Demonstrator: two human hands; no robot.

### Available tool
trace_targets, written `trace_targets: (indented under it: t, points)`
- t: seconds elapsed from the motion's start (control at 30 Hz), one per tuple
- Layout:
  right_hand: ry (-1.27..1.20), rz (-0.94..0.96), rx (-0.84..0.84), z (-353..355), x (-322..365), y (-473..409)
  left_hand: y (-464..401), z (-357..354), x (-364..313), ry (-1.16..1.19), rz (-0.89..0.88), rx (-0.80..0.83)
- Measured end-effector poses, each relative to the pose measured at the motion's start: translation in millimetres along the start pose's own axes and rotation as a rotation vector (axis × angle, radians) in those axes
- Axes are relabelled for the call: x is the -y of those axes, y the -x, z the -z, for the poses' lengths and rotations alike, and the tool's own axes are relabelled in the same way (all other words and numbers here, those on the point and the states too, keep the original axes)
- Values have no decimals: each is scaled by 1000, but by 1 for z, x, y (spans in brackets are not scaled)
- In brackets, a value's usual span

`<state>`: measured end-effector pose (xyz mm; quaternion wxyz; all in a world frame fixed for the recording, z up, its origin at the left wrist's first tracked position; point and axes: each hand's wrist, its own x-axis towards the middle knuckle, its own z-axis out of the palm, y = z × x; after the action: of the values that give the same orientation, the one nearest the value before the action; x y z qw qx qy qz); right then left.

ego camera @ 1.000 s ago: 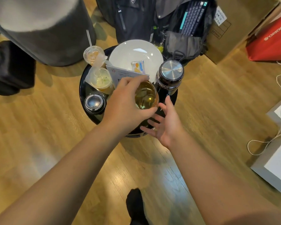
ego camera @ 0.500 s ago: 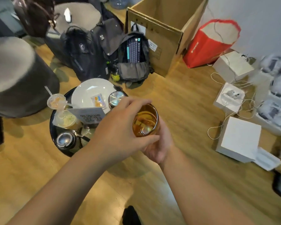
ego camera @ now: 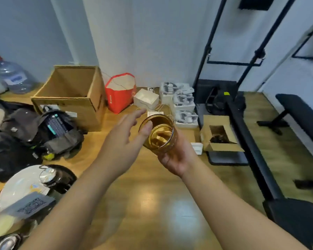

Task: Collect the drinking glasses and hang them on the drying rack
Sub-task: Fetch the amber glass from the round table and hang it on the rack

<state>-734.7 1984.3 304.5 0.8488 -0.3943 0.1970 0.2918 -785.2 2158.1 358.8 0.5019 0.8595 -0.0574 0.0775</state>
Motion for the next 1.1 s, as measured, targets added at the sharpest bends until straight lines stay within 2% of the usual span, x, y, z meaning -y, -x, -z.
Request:
trace_targets:
  t: [0.27, 0.43, 0.57, 0.83, 0.97, 1.1]
  points:
    - [-220, 348, -129, 113, 115, 200, 0, -127, -190, -47, -193, 144]
    - [-263, 551, -366, 191, 160, 347, 14, -225, -293, -3, -208, 301]
    - [-157, 749, -578, 248, 187, 457, 30, -307, -370, 56, -273, 452]
    - [141, 993, -1147, 347, 210, 633, 88, -466, -526, 160, -525, 766]
    - [108, 1091, -1337, 396, 207, 695, 134, -543, -586, 226, -655, 923]
    - [-84, 1106, -1387, 453, 193, 742, 187, -612, -629, 248, -745, 1047]
